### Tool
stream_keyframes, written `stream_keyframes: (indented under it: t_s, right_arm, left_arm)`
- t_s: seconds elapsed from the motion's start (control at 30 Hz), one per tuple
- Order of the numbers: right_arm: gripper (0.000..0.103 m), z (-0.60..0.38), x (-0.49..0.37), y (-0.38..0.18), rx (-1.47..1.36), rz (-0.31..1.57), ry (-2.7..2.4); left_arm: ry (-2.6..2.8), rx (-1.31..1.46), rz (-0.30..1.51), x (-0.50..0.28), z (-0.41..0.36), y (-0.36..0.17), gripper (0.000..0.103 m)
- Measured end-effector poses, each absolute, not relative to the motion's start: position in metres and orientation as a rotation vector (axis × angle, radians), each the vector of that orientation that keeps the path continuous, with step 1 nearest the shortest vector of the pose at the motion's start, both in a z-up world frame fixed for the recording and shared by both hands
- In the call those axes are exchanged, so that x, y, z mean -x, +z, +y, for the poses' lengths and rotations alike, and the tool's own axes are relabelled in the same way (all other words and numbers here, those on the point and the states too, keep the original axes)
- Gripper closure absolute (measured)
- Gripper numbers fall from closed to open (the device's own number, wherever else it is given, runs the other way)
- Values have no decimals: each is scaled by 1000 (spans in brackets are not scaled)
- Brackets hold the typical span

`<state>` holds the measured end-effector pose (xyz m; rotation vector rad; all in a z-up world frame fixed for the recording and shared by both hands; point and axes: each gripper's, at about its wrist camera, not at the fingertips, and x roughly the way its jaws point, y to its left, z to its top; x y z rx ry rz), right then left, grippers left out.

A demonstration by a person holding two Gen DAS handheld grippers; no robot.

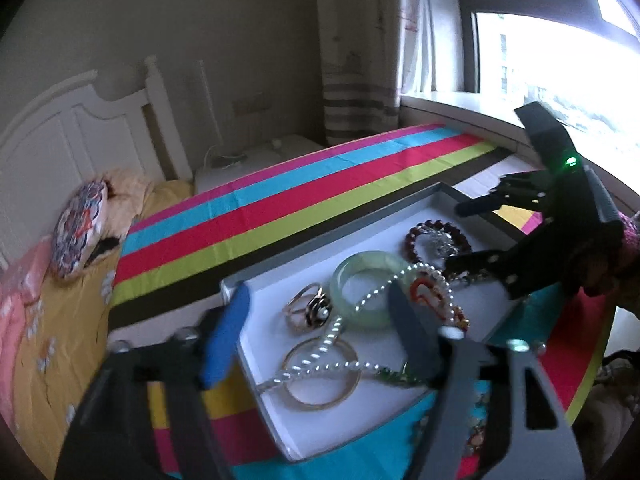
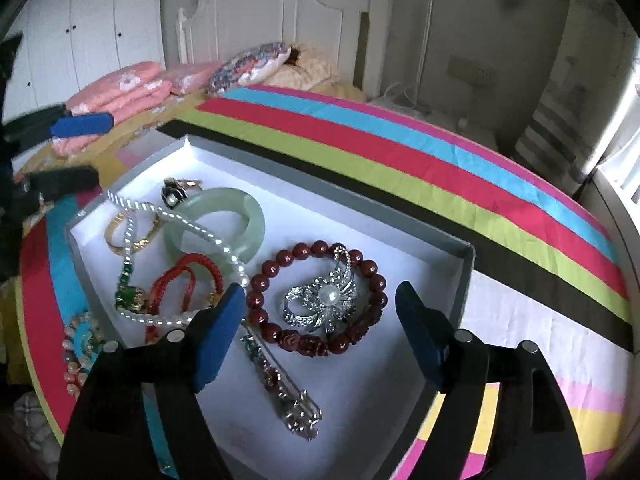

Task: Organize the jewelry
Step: 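Lower the pearl necklace and silver brooch into the tray and open both grippers, then move the right gripper from the tray to the pastel bead bracelet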

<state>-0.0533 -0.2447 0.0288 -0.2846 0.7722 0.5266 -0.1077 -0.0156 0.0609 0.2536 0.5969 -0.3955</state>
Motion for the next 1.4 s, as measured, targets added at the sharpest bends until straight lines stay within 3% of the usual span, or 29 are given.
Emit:
stream_keyframes:
  t_s: [0.07, 0.13, 0.2, 0.43, 0.67, 0.87, 0.97, 1.27, 1.4]
  right_arm:
    - [29, -248, 59, 33, 274, 759, 524]
    - [29, -252, 67, 39, 255, 740, 523]
    - [24, -260, 76, 48, 222, 714, 516]
    - [10, -277, 117, 73, 131, 631, 512]
    - [10, -279, 161, 69, 72, 622, 566]
    - [10, -250, 186, 45, 108, 676, 651]
    - [15, -227, 195, 38, 170, 691, 692]
    - [51, -197, 194, 26, 237, 756, 718]
    - [60, -193, 185, 24, 249, 769, 694]
  left_arm:
    - [-378, -226, 604, 109, -9, 57, 22]
    - [-338, -197, 595, 114, -1, 53, 9]
    - [-276, -179, 571, 124, 7, 50, 3]
    - [-133, -143, 537, 163, 19, 37, 3]
    - [-56, -95, 506, 182, 36, 32, 3]
    - [-84, -18, 630, 165, 47, 21, 3]
    - [-94, 4, 646, 163, 52, 18, 3]
    - [-101, -16, 626, 166, 49, 19, 3]
    - [-92, -38, 612, 168, 45, 20, 3]
